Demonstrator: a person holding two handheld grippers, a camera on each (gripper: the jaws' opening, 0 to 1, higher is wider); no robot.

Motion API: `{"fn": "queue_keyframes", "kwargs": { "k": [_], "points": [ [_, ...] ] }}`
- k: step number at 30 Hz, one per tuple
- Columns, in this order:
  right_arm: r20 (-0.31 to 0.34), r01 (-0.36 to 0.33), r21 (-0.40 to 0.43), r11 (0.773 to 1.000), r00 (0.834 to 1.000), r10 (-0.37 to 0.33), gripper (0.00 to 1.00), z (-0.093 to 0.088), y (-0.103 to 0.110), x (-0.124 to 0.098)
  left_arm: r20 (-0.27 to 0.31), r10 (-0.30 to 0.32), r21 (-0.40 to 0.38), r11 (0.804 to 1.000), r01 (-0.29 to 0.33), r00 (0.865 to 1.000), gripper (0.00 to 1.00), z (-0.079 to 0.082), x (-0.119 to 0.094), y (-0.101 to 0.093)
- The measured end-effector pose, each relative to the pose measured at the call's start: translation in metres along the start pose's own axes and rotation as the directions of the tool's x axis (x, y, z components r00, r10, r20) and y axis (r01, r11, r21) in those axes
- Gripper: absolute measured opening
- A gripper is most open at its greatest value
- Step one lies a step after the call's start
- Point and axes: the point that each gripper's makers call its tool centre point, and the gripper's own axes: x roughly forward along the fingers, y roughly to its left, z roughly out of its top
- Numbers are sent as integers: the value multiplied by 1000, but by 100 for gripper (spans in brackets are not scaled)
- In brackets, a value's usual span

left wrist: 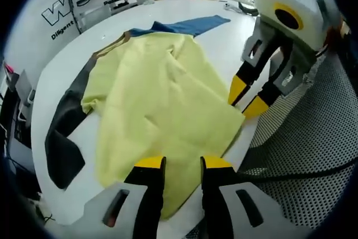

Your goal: Fold the garment on the visible template until the final outline fits inside the template.

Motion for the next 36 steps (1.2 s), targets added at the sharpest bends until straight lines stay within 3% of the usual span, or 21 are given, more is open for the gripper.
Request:
{"fn": "queue_keyframes", "kwargs": {
  "k": [5, 14, 23, 25, 27, 28, 29, 36],
  "points": [
    [5, -22, 2, 1000, 1000, 22, 0, -2, -2, -1, 10, -10, -43, 999, 11, 1000, 20, -3, 1, 0],
    [-25, -46, 26, 999, 999, 46, 0, -24, -11, -21, 20, -8, -52, 999, 9, 1000, 15, -2, 2, -1],
    [-78, -11, 97, 995, 997, 19, 0, -63, -36, -48, 11, -3, -68, 998, 4, 1000, 14, -1, 2, 1],
    [-141, 15, 71, 997, 990, -5, 0, -76, -44, -59, 10, -1, -74, 997, 2, 1000, 14, -1, 2, 1],
    [-131, 12, 86, 996, 991, -1, 0, -78, -46, -61, 9, 2, -76, 997, -1, 1000, 14, -1, 2, 1],
    [-126, -3, 152, 988, 992, 22, 0, -81, -44, -63, 9, 2, -78, 997, -1, 1000, 14, -1, 2, 1],
    [-121, -7, 164, 986, 992, 27, 0, -82, -45, -64, 9, 2, -79, 997, -2, 1000, 14, -1, 2, 1],
    [-121, -15, 187, 982, 992, 38, 0, -91, -47, -76, -4, 2, -81, 997, -3, 1000, 15, -1, 2, -2]
  ]
}}
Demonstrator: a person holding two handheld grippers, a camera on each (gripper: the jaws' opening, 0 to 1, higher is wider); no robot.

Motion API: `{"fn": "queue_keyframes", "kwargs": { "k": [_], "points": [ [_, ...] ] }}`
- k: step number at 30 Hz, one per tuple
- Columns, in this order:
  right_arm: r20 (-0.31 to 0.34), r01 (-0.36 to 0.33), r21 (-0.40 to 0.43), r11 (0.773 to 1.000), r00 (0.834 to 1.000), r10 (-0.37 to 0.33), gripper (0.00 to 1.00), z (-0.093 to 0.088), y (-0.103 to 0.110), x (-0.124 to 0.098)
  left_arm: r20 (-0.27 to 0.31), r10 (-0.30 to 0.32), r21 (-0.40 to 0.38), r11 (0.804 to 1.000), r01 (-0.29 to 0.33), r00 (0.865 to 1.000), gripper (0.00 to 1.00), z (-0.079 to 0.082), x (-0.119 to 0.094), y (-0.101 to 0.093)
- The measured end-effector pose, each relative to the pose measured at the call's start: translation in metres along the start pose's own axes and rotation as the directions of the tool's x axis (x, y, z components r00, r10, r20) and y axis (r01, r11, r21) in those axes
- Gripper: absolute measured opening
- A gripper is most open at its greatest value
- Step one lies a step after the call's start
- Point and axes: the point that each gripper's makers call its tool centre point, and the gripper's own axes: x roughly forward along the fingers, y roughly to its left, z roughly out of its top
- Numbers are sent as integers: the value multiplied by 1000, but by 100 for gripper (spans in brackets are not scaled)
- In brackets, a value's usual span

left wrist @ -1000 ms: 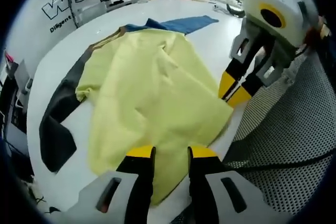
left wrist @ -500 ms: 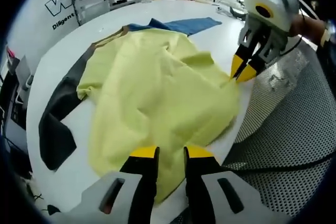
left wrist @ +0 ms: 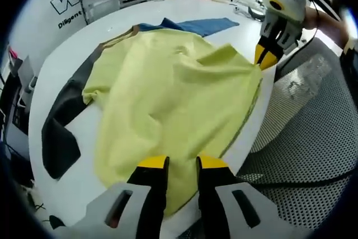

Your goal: Fold the garment on the visible template until the final outline fits inside the template.

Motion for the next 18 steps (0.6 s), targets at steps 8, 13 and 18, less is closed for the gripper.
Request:
{"fn": "queue_keyframes", "kwargs": {
  "k": [8, 13, 18],
  "points": [
    [-45, 16, 4, 1000, 999, -16, 0, -14, -12, -6, -13, -29, 24, 999, 29, 999, 13, 5, 4, -16],
    [-102, 57, 42, 997, 993, -53, 0, -38, -31, -14, -23, -51, 41, 998, 52, 998, 7, 9, 9, -26],
    [-133, 82, 59, 995, 988, -73, 0, -53, -41, -20, -24, -70, 60, 996, 71, 997, 7, 13, 11, -35]
  ]
}}
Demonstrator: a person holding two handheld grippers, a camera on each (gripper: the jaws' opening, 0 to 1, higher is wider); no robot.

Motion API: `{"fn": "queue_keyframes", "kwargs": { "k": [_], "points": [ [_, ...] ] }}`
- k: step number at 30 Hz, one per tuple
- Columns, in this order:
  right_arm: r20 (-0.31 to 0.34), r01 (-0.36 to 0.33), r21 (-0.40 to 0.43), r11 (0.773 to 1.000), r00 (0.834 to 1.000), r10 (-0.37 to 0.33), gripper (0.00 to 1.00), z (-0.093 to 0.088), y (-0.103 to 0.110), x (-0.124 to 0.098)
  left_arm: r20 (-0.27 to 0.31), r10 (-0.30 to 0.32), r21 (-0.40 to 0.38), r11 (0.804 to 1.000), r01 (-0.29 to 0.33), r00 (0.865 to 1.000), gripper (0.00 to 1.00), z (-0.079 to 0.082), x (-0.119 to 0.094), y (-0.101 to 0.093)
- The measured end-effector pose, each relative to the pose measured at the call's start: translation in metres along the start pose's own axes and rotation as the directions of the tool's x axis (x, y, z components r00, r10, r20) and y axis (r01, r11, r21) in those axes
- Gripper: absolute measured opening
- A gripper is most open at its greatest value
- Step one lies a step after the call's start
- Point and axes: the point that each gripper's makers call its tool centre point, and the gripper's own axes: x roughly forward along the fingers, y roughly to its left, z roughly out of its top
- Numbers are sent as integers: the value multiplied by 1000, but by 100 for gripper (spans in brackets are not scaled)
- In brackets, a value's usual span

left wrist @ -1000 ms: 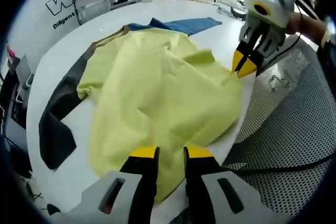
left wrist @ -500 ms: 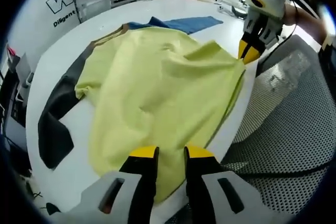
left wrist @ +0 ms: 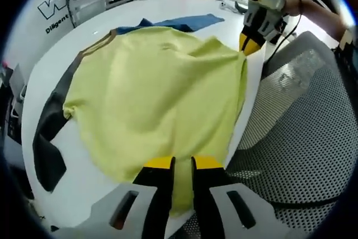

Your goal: Fold the garment on the visible template until the final outline fits inside the template.

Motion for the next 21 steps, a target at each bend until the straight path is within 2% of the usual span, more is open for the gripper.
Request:
{"fn": "queue_keyframes", "kwargs": {
  "k": [2, 8, 14, 18, 21],
  "points": [
    [4, -5, 21, 1000, 1000, 5, 0, -3, -2, -1, 0, -10, 2, 1000, 10, 1000, 8, 1, 1, -2],
    [-19, -2, 16, 1000, 1000, 3, 0, -13, -7, -2, -11, -16, 4, 1000, 16, 1000, 8, 2, 2, -5],
    [-44, 11, -21, 1000, 999, -12, 0, -21, -11, -3, -12, -20, -1, 1000, 20, 1000, 8, 2, 2, -8],
    [-59, -11, -69, 998, 998, 7, 0, -24, -8, -3, -12, -19, -15, 1000, 19, 1000, 8, 1, 2, -9],
    [-67, -21, -73, 997, 998, 16, 0, -25, -8, -3, -11, -15, -24, 1000, 15, 1000, 8, 1, 1, -8]
  ]
}}
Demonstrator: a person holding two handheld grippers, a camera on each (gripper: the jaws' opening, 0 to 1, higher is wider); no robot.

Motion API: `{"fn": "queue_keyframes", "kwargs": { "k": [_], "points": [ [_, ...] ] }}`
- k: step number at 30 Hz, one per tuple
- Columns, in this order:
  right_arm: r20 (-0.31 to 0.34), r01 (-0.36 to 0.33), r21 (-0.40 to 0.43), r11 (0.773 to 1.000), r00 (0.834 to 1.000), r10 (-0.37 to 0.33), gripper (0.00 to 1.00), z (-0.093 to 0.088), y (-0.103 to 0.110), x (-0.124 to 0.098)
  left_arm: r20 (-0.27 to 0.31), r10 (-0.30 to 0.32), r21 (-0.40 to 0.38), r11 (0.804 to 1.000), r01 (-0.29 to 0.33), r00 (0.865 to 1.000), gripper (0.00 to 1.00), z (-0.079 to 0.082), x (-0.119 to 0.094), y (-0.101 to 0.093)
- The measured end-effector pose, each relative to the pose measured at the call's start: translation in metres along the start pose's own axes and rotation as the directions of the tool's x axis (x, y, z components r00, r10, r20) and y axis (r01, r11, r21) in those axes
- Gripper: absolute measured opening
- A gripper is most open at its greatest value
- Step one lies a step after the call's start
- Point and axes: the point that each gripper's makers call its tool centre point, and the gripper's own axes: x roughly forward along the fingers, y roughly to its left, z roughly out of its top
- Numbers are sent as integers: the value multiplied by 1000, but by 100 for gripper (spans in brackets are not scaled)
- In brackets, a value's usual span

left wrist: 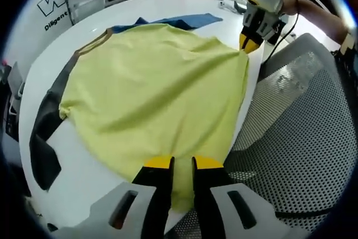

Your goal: Fold the garment on the visible template until the final outline fits inside the template.

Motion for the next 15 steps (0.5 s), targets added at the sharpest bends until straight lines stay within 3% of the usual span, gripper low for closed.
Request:
{"fn": "queue_keyframes", "kwargs": {
  "k": [7, 12, 15],
  "points": [
    [-39, -14, -41, 999, 999, 12, 0, -1, 1, 1, 18, 15, -34, 999, -15, 1000, 9, -2, -3, 4],
    [-59, -12, -61, 998, 998, 9, 0, -1, 1, 1, 111, 28, -99, 995, -17, 993, 14, 10, -18, 12],
    [-60, -17, -52, 998, 998, 14, 0, -1, 0, 1, 118, 97, -129, 988, -82, 988, 14, 8, -33, 30]
  ]
}}
